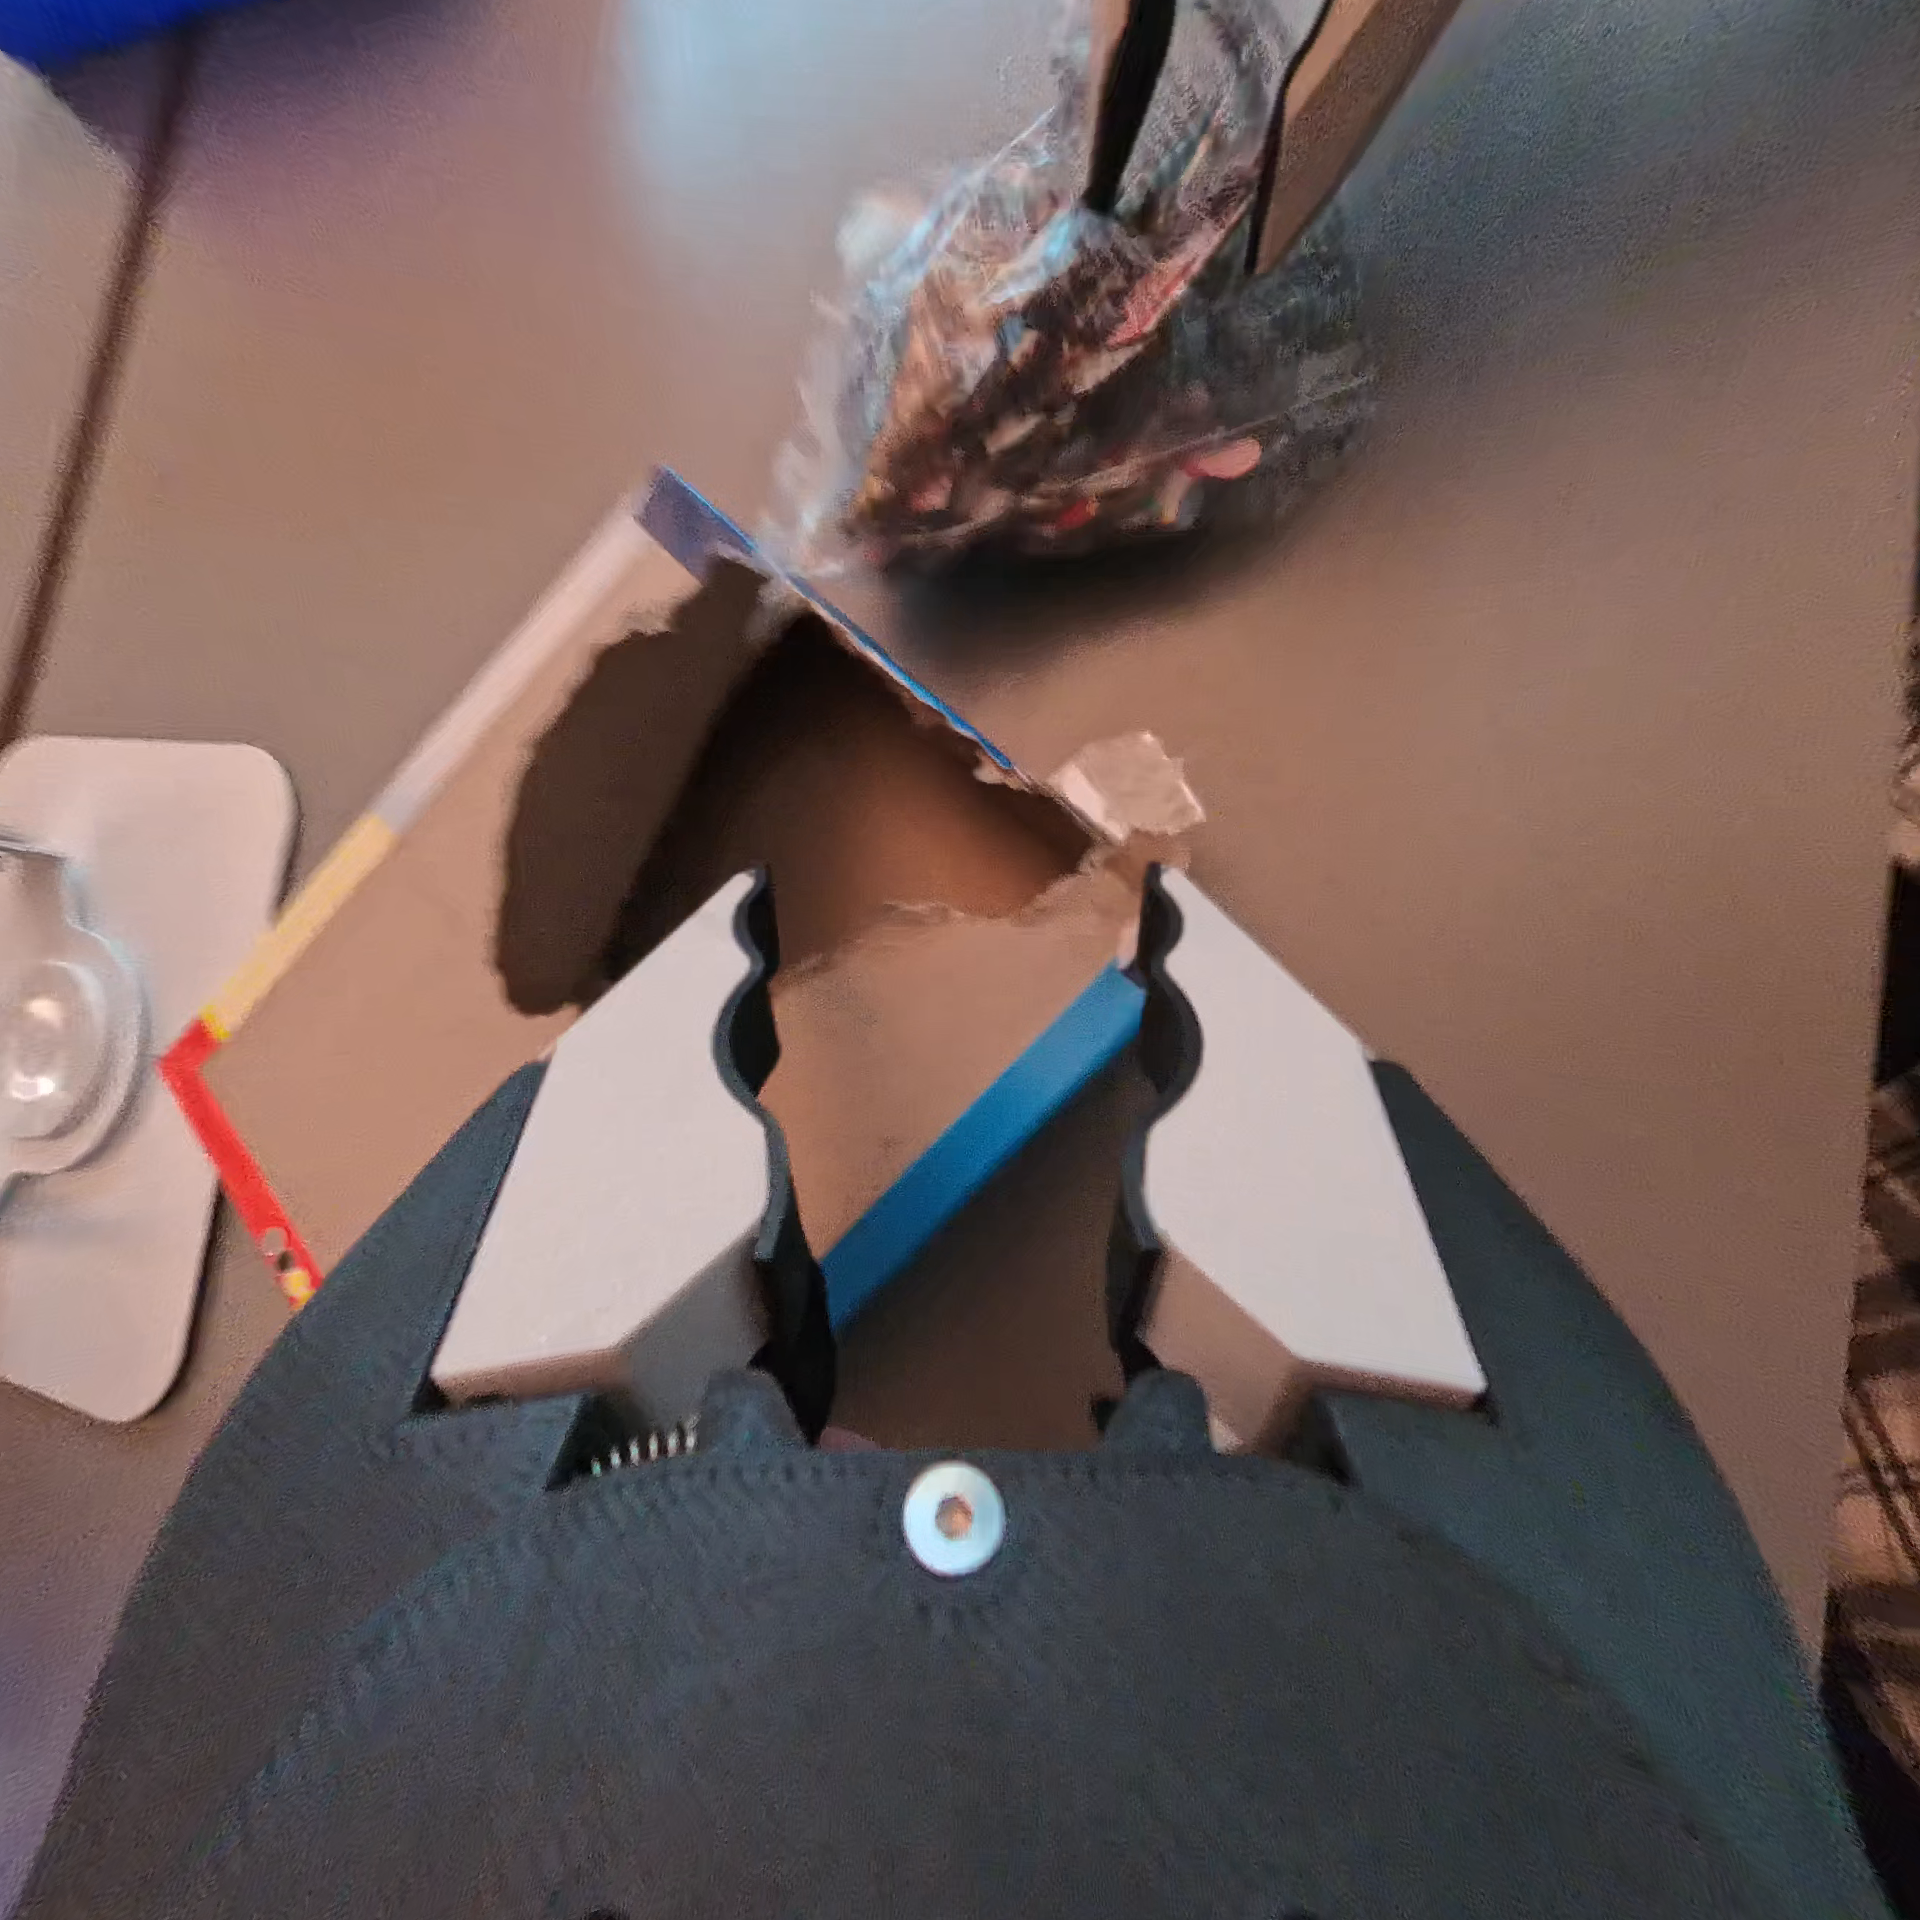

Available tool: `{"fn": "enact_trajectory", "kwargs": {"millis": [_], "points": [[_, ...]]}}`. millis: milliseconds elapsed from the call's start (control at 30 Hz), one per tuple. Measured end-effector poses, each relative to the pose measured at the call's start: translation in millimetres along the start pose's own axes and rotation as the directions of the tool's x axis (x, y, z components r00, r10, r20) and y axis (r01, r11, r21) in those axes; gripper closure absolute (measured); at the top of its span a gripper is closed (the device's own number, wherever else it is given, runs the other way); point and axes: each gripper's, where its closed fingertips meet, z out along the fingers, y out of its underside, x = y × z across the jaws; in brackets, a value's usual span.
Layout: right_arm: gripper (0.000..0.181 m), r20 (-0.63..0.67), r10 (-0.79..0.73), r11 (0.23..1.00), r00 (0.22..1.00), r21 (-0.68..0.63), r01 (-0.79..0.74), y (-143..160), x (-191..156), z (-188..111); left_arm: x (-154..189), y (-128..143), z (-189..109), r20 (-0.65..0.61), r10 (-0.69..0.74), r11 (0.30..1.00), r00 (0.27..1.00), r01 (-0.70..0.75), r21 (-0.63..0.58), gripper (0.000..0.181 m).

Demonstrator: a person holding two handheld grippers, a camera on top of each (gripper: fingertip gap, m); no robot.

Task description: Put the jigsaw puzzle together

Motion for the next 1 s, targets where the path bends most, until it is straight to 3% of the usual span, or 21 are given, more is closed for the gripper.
{"fn": "enact_trajectory", "kwargs": {"millis": [33, 100, 133, 233, 300, 433, 533, 667, 767, 867, 933, 1000], "points": [[0.143, 0.048, 0.007, 1.0, 0.999, 0.012, -0.008, -0.3, -8.2, 11.6, 5.3, -3.4, 1.9, -0.015, -0.006, 1.0, 1.0, 0.007, 0.025, 0.118], [0.139, 0.127, -0.02, 0.999, 0.992, 0.05, 0.014, -7.5, -28.3, 16.7, 7.9, 9.2, 7.3, -0.026, -0.012, 1.0, 1.0, 0.012, -0.021, 0.108], [0.139, 0.125, -0.029, 0.999, 0.992, 0.042, 0.024, -8.2, -30.7, 15.7, 9.9, 8.1, 6.4, -0.049, -0.039, 0.999, 0.998, 0.039, 0.006, 0.112], [0.132, 0.166, -0.036, 0.993, 0.985, 0.12, 0.016, -20.6, -39.9, 1.0, 18.1, 39.2, 10.2, -0.087, -0.011, 0.993, 0.996, 0.001, -0.122, 0.099], [0.126, 0.098, -0.053, 0.991, 0.994, 0.124, 0.041, -18.4, -27.9, -9.7, 19.5, 46.3, 9.9, -0.088, 0.014, 0.991, 0.996, -0.026, -0.132, 0.097], [0.13, 0.039, -0.101, 0.995, 0.994, 0.028, 0.1, 3.5, -13.7, -9.9, 16.1, 46.3, 12.1, -0.086, 0.037, 0.99, 0.996, -0.048, -0.132, 0.109], [0.148, 0.043, -0.096, 0.995, 0.994, -0.012, 0.097, 14.9, -11.8, -3.0, 17.7, 39.0, 10.8, -0.062, 0.116, 0.987, 0.991, -0.122, -0.106, 0.146], [0.157, 0.047, -0.057, 0.998, 0.997, 0.023, 0.056, 19.0, -8.2, -8.1, 17.2, 42.6, 7.3, -0.074, 0.095, 0.989, 0.993, -0.102, -0.102, 0.154], [0.165, 0.067, -0.04, 0.998, 0.997, 0.049, 0.037, 20.9, -8.2, -10.7, 14.9, 25.8, -14.7, -0.093, 0.058, 0.998, 0.994, -0.059, -0.001, 0.157], [0.168, 0.076, -0.038, 0.997, 0.996, 0.07, 0.033, 20.3, -9.2, -12.2, 3.2, -11.0, -64.9, -0.159, -0.032, 0.97, 0.987, 0.069, 0.234, 0.158], [0.168, 0.089, -0.038, 0.996, 0.995, 0.087, 0.03, 17.6, -10.6, -13.1, -11.2, -29.1, -105.8, -0.246, -0.103, 0.902, 0.964, 0.195, 0.386, 0.159], [0.168, 0.103, -0.034, 0.995, 0.994, 0.101, 0.024, 14.4, -12.0, -13.8, -34.9, -34.7, -145.6, -0.345, -0.168, 0.791, 0.924, 0.335, 0.512, 0.159]]}}
